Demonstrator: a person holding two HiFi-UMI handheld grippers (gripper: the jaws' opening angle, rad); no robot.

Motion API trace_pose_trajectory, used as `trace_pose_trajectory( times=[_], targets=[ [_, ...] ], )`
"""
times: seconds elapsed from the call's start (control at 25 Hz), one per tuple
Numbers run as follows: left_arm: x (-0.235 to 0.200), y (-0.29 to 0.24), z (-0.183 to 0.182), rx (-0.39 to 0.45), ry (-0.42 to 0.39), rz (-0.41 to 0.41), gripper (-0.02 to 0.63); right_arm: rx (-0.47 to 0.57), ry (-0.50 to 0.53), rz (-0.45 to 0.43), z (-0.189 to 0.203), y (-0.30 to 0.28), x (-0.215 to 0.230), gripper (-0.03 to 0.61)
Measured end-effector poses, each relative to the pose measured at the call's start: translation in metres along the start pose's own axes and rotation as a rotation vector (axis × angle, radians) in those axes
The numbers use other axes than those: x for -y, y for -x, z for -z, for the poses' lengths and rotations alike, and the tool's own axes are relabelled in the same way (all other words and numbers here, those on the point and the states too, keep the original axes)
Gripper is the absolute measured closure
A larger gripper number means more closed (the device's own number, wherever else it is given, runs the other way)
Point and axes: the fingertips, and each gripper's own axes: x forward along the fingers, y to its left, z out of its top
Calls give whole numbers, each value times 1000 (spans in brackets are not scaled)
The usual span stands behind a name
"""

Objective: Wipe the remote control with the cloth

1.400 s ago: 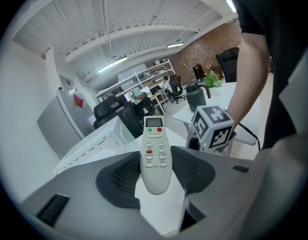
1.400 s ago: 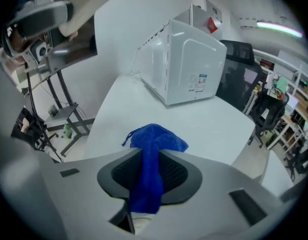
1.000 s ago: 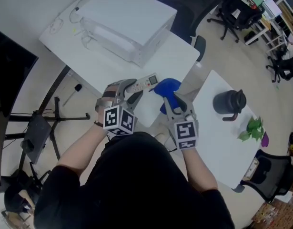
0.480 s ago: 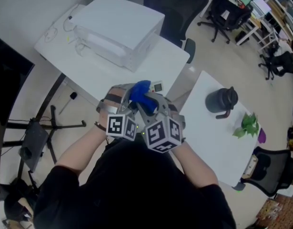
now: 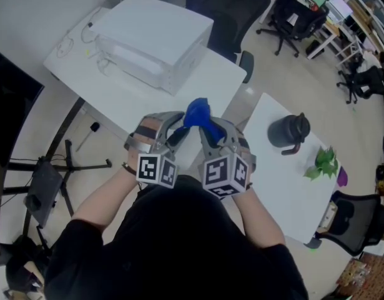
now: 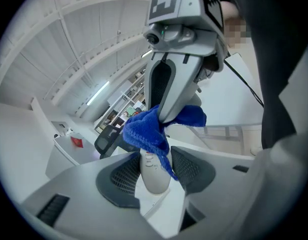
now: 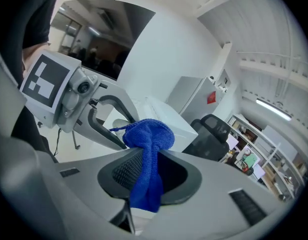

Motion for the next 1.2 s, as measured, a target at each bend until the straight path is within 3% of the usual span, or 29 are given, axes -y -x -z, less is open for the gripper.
trace_pose_trajectory(
  times=[0.24, 0.44, 0.56, 0.76, 1.2],
  targets=[
    [-3, 0, 6, -14, 14, -3, 417, 8, -61, 87, 10, 14, 34, 478],
    [-3, -7, 12, -45, 34, 11, 417, 97, -12, -17, -25, 16, -8, 477],
    [-1, -8, 8, -37, 31, 14, 417, 99, 39, -94, -35, 7, -41, 477],
    [-1, -3, 0, -8, 4, 6, 417, 82, 75, -123, -39, 1, -55, 477],
    [4, 9, -3, 29, -2, -8, 417, 27, 21, -11, -10, 6, -14, 477]
  ],
)
